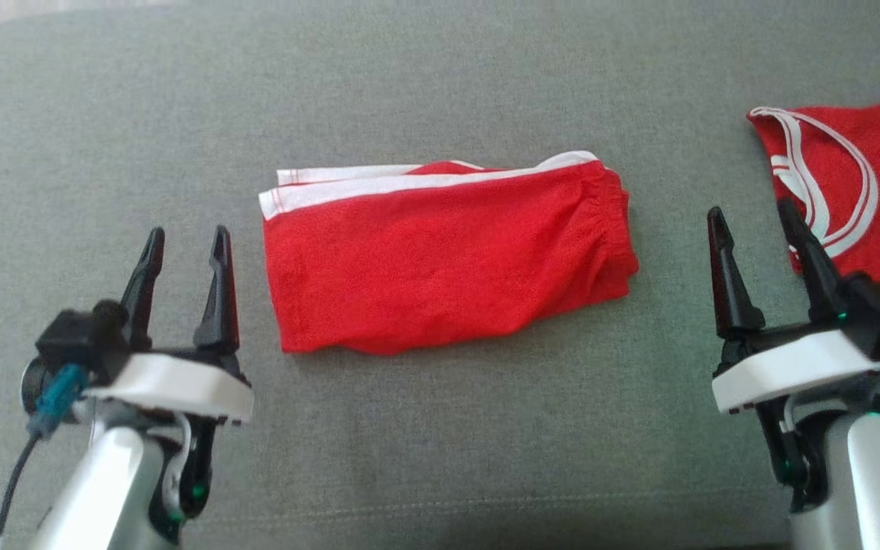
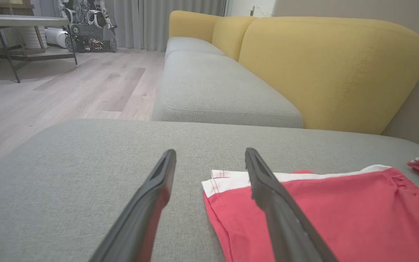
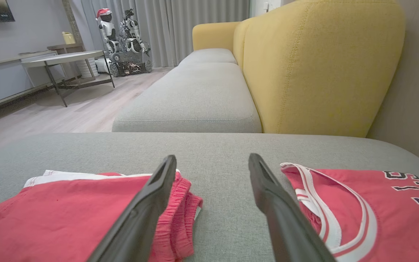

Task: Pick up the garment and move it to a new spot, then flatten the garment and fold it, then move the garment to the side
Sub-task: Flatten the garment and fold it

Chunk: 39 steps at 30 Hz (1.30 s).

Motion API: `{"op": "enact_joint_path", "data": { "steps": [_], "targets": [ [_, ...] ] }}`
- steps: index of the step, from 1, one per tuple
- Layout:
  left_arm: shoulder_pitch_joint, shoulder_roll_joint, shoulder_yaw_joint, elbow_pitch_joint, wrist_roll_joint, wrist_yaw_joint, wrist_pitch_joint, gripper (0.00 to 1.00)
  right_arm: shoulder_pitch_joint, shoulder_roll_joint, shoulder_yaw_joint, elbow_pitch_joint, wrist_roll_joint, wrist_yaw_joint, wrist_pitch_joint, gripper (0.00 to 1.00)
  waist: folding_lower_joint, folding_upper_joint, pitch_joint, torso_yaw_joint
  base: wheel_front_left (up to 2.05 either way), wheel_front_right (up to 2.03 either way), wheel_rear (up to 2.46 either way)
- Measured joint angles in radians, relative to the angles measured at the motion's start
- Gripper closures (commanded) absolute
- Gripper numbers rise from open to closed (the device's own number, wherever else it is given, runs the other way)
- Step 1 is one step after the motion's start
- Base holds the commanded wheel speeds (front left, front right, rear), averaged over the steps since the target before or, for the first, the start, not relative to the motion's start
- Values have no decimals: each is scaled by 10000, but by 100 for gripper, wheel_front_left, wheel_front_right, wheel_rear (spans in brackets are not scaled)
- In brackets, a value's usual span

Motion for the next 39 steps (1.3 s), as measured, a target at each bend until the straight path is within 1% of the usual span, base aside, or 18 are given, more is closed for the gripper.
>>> {"op": "enact_joint_path", "data": {
  "steps": [4, 7, 10, 19, 30, 35, 39],
  "targets": [
    [519, 242, -8, -368, 345, 192, -4, 0, 119, 0, -12, -17, 0, 0, 94, 0, 0, 0, -289, 53, 0, 0, 0],
    [794, 345, -46, -585, 403, 347, -2, 0, 301, 0, -8, -27, 0, 0, 201, 0, 0, 0, -459, 71, 0, 0, 0],
    [957, 428, -81, -725, 456, 403, 35, 0, 434, 0, -6, -31, 0, 0, 228, 0, 0, 0, -538, 98, 0, 0, 0],
    [1067, 453, -109, -897, 464, 522, 119, 0, 428, 0, -23, -61, 0, 0, 345, 0, 0, 0, -502, 126, 0, 0, 0],
    [1063, 506, -155, -934, 464, 523, 119, 0, 425, 0, -96, -36, 0, 0, 357, 0, 0, 0, -448, 198, 0, 0, 0],
    [1005, 531, -176, -943, 464, 518, 121, 0, 327, -2, -125, 412, 12, 0, 472, 0, 0, 0, -325, 330, 0, 0, 0],
    [774, 506, -219, -949, 464, 499, 119, 0, -291, -10, 58, 1409, 15, 0, 529, 0, 0, 0, -111, 468, 0, 0, 0]
  ]
}}
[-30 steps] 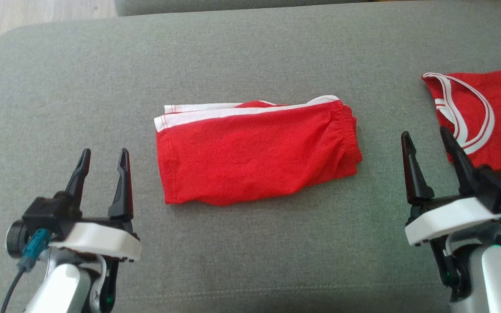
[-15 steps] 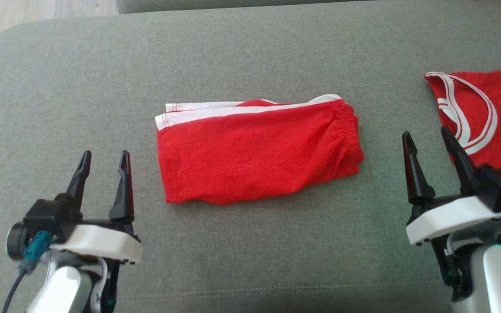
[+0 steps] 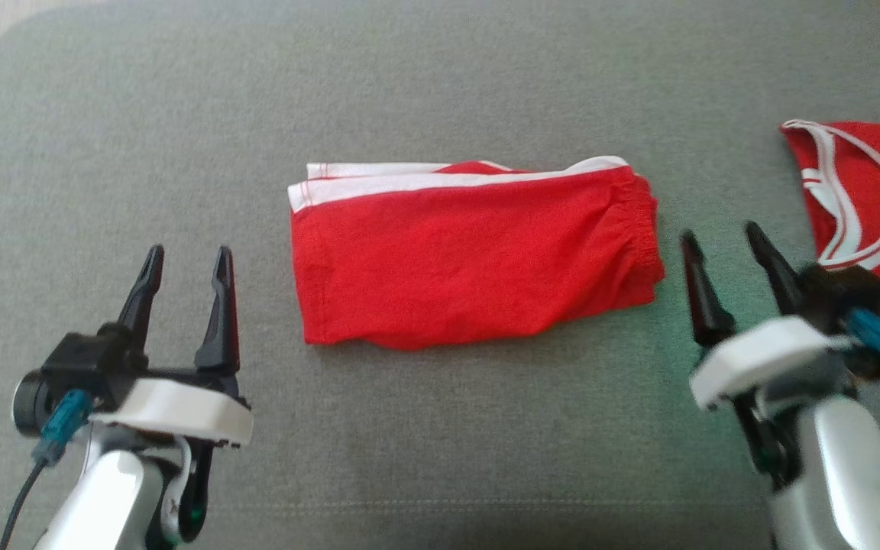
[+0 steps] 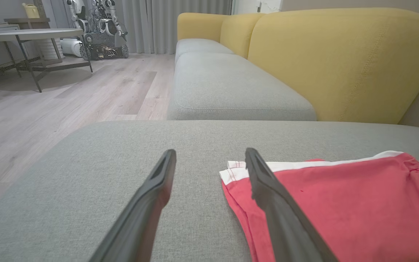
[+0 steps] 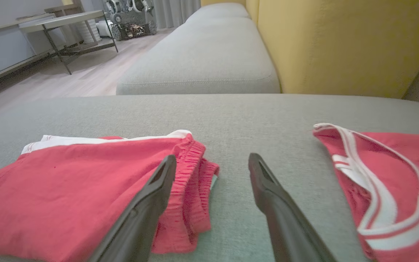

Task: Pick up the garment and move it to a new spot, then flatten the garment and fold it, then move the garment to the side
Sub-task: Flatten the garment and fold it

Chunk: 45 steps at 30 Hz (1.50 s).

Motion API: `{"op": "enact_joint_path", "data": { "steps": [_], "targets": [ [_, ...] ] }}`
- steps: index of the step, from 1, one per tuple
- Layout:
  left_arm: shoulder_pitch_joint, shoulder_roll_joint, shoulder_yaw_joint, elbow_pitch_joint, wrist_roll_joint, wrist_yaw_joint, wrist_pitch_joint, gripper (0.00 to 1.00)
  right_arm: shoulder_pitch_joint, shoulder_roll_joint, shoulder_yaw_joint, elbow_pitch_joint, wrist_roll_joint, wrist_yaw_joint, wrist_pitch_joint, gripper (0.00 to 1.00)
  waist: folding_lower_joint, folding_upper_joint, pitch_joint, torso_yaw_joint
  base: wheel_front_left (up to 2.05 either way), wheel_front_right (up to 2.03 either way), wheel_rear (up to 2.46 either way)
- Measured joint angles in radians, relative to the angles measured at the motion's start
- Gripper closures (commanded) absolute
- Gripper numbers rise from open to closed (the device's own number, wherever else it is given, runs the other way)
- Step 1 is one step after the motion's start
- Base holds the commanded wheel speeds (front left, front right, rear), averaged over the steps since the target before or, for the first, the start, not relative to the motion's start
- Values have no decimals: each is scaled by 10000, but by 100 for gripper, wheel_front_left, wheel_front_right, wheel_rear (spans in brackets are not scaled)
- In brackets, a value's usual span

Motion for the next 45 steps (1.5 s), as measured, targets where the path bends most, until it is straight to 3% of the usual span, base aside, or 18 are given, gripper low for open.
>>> {"op": "enact_joint_path", "data": {
  "steps": [6, 12, 17, 21, 22, 23, 24, 34, 39, 45],
  "targets": [
    [-514, -146, -109, 84, 0, -196, -15, 0, -1900, -6, 614, 2579, 67, 0, -148, 0, 0, 0, 572, 299, 0, 0, 0],
    [-832, -408, -196, 360, -2, -343, -31, 0, -2948, -19, 326, 4846, -209, 0, -355, 0, 0, 0, 931, 524, 0, 0, 0],
    [-990, -539, -222, 456, 13, -431, -109, 0, -3441, -13, 100, 5889, -259, 0, -556, 0, 0, 0, 1004, 616, 0, 0, 0],
    [-990, -610, -217, 491, 98, -495, -115, 0, -3683, -75, 464, 6334, 731, 0, -560, 0, 0, 0, 997, 559, 0, 0, 0],
    [-990, -610, -217, 491, 98, -495, -115, 0, -3683, -75, 464, 6334, 731, 0, -560, 53, 0, 0, 997, 559, 0, 0, 0],
    [-990, -614, -213, 514, 100, -508, -115, 0, -3707, -105, 581, 6372, 859, 0, -570, 89, 0, 0, 991, 532, 0, 0, 0],
    [-990, -616, -205, 516, 100, -508, -115, 0, -3729, -123, 667, 6418, 1009, 0, -619, 100, 0, 0, 988, 502, 0, 0, 0],
    [-975, -614, -8, 481, 186, -506, -117, 0, -3442, -150, 920, 6238, 1413, 0, -1011, 100, 0, 0, 867, 130, 0, 0, 0],
    [-913, -614, 38, 418, 186, -504, -117, 0, -2827, -671, 840, 5588, 1419, 0, -963, 100, 0, 0, 777, -20, 0, 0, 0],
    [-895, -614, 79, 418, 188, -493, -117, 0, -2290, -1137, 926, 4293, 1427, 0, -178, 100, 0, 0, 662, -166, 0, 0, 0]
  ]
}}
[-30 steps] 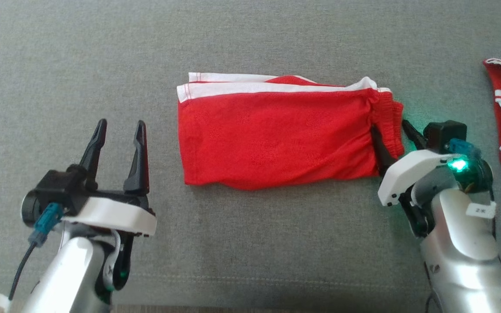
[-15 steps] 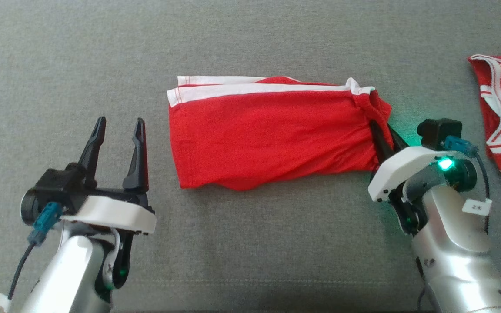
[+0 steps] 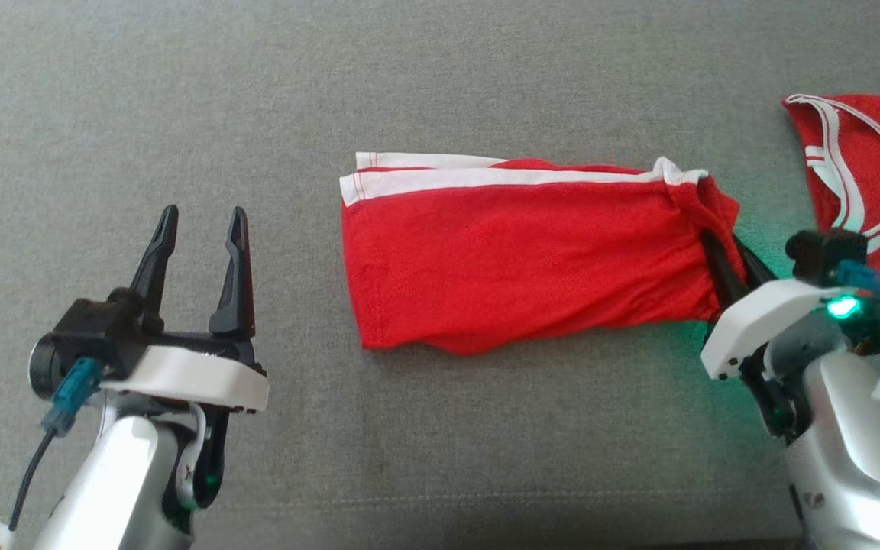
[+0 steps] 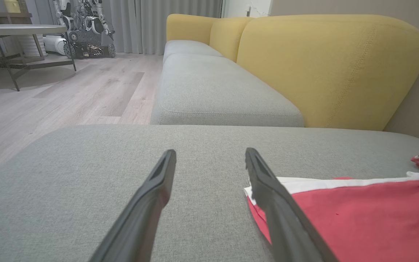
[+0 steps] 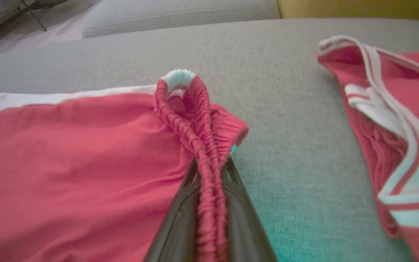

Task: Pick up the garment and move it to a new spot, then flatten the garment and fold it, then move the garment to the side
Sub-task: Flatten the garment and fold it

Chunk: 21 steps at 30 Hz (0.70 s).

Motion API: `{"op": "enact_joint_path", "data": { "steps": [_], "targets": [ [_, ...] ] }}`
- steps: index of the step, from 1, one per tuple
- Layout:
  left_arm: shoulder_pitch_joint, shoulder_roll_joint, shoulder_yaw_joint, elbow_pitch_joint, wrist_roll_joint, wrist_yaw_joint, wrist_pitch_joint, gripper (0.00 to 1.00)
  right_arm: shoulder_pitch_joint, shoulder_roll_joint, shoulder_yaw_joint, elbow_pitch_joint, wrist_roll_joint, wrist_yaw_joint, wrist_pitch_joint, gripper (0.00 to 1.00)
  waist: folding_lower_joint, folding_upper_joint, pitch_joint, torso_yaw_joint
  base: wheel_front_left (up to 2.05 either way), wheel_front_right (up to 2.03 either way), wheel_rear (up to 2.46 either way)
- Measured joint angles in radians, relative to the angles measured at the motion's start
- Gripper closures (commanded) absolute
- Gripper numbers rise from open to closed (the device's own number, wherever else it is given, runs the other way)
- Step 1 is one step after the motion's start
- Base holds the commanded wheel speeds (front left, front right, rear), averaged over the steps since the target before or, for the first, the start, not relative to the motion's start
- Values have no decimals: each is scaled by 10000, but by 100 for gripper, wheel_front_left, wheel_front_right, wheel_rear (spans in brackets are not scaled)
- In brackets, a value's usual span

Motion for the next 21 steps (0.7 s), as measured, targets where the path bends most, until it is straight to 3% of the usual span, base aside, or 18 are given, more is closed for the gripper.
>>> {"op": "enact_joint_path", "data": {
  "steps": [5, 12, 16, 21],
  "targets": [
    [68, 0, 12, -15, 0, 75, 0, 0, 202, -109, 238, -1730, 786, 0, 1365, 100, 0, 0, -89, -87, 0, 0, 0],
    [176, -44, -19, -17, 0, 73, 0, 0, 327, 370, 374, -4079, 3781, 0, 3795, 100, 0, 0, -82, 95, 0, 0, 0],
    [159, -128, -46, 10, -2, -17, -2, 0, 278, 744, 727, -4389, 5124, 0, 4640, 100, 0, 0, -39, 371, 0, 0, 0],
    [60, -322, -63, 96, 0, -98, -2, 0, -92, 909, 1394, -3605, 5609, 0, 4740, 100, 0, 0, 30, 817, 0, 0, 0]
  ]
}}
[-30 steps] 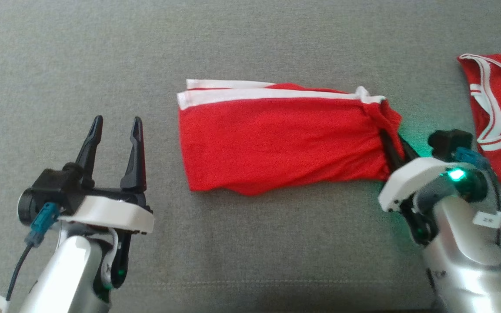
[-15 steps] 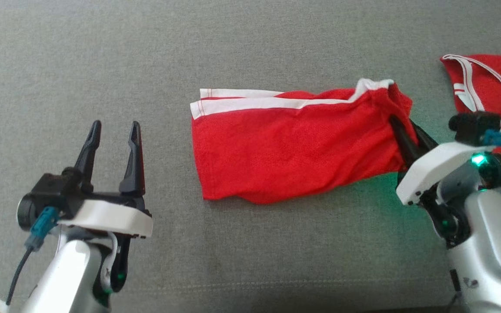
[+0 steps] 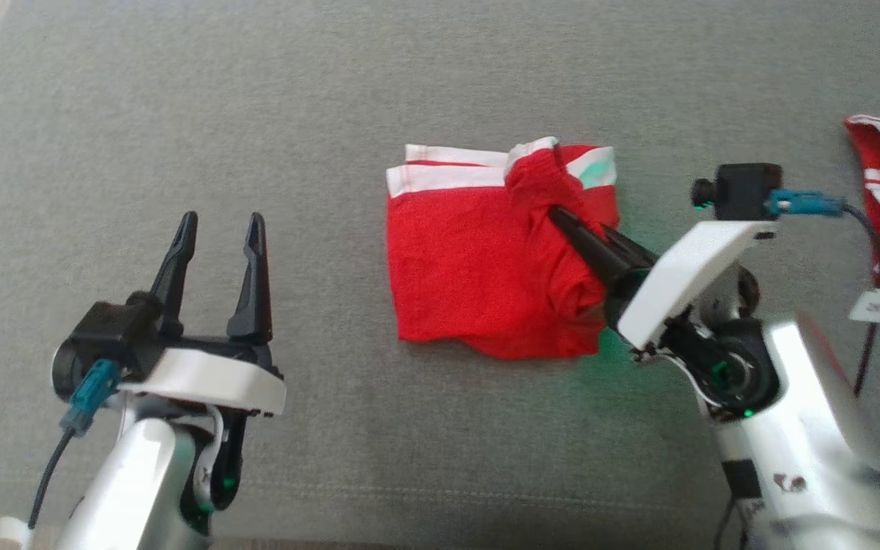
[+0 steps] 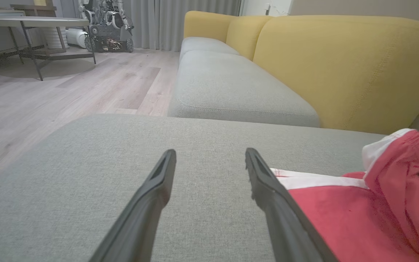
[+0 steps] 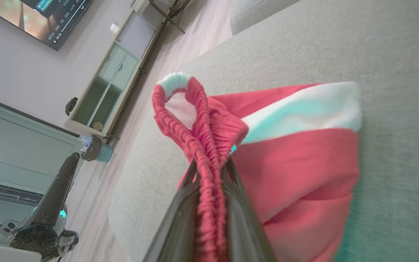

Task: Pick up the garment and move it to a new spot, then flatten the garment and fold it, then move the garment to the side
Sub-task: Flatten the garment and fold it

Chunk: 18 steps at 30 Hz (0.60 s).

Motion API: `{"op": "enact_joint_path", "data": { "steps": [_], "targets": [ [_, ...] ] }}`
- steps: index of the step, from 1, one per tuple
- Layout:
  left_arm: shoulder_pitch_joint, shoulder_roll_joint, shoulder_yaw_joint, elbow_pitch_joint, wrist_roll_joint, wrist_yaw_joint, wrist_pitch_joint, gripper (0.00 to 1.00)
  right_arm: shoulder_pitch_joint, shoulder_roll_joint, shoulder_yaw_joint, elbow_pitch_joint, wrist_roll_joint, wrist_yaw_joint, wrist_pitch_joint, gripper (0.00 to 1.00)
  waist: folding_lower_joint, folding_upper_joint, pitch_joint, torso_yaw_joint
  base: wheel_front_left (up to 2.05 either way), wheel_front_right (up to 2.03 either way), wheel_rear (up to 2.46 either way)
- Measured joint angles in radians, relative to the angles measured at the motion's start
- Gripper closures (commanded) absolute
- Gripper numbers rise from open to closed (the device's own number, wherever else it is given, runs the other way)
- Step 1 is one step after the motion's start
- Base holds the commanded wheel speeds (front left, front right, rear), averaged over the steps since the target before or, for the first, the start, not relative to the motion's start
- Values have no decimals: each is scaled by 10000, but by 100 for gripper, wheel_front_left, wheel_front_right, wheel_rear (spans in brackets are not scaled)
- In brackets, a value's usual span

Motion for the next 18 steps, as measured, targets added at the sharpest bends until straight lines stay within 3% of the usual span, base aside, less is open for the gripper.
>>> {"op": "enact_joint_path", "data": {
  "steps": [13, 14, 15, 16, 18],
  "targets": [
    [-273, -441, 29, 249, 182, -364, -31, 0, -1783, 4, 2265, 3476, 1557, -2, -2713, 100, 0, 0, 425, 834, 0, 0, 0],
    [-307, -456, 44, 249, 242, -368, -33, 0, -1973, 4, 2474, 3728, 1563, -2, -2941, 83, 0, 0, 455, 855, 0, 0, 0],
    [-323, -472, 52, 251, 280, -368, -42, 0, -2128, 2, 2637, 3900, 1664, -2, -3156, 46, 0, 0, 477, 875, 0, 0, 0],
    [-326, -495, 59, 263, 305, -372, -42, 0, -2255, -8, 2805, 4021, 1847, -2, -3352, 0, 0, 0, 493, 889, 0, 0, 0],
    [-326, -527, 79, 299, 357, -456, -42, 0, -2457, -13, 3239, 4174, 1998, -2, -3754, 0, 0, 0, 511, 882, 0, 0, 0]
  ]
}}
